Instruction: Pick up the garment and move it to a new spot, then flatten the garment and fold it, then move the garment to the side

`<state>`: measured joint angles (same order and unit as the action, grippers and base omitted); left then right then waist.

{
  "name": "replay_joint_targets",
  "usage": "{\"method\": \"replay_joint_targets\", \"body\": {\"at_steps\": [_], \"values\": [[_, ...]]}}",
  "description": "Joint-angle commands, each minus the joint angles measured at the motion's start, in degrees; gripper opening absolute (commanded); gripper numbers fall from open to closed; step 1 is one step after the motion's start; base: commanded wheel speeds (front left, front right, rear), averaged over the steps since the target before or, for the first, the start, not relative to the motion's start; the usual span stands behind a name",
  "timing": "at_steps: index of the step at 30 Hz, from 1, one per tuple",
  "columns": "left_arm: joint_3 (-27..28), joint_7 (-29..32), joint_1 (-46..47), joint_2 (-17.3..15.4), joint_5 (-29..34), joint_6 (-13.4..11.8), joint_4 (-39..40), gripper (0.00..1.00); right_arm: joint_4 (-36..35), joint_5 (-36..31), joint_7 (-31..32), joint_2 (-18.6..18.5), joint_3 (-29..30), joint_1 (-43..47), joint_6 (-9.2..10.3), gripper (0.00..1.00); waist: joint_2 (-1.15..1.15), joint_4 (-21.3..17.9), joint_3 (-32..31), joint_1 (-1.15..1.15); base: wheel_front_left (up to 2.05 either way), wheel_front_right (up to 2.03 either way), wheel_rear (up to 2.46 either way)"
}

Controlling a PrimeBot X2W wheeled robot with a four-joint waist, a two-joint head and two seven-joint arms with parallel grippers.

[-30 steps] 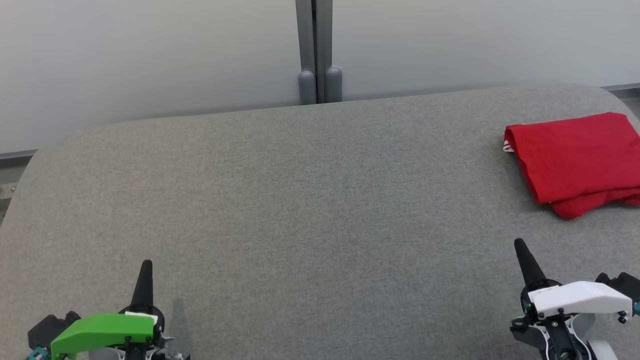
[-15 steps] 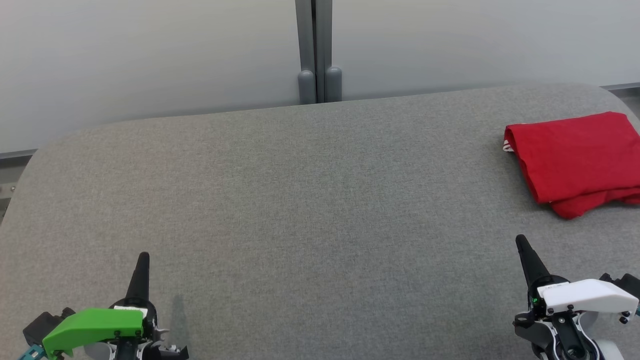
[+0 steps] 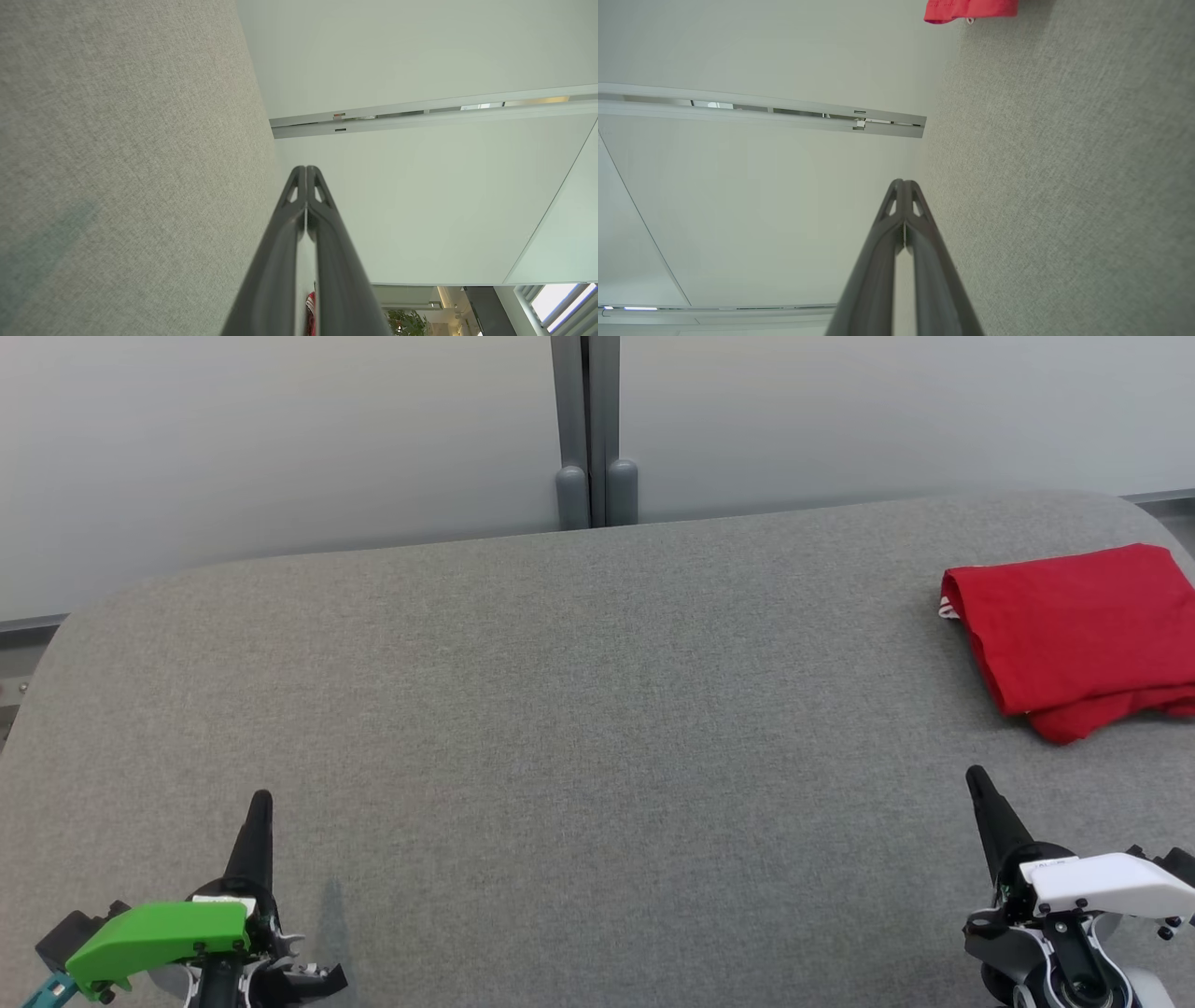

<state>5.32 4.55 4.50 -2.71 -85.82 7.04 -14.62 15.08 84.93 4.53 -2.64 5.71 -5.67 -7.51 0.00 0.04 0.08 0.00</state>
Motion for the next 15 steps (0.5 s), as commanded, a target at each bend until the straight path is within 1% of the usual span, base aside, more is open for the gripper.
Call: {"method": "replay_joint_targets", "body": {"at_steps": [1,15], "values": [[0.4,0.4,1.3,-0.3,-1.2,0.2,0.4,0.00,-0.6,1.3,0.5,-0.3,0.3,-0.8,0.03,0.00,0.00,0.0,0.0,0.00,0.00,0.00,0.00],[1.2,1.9,2.1,-0.3,-5.9,0.5,0.6,0.00,-1.1,6.6,1.9,-0.4,0.8,-0.8,0.03,0.00,0.00,0.0,0.1,0.00,0.00,0.00,0.00]]}}
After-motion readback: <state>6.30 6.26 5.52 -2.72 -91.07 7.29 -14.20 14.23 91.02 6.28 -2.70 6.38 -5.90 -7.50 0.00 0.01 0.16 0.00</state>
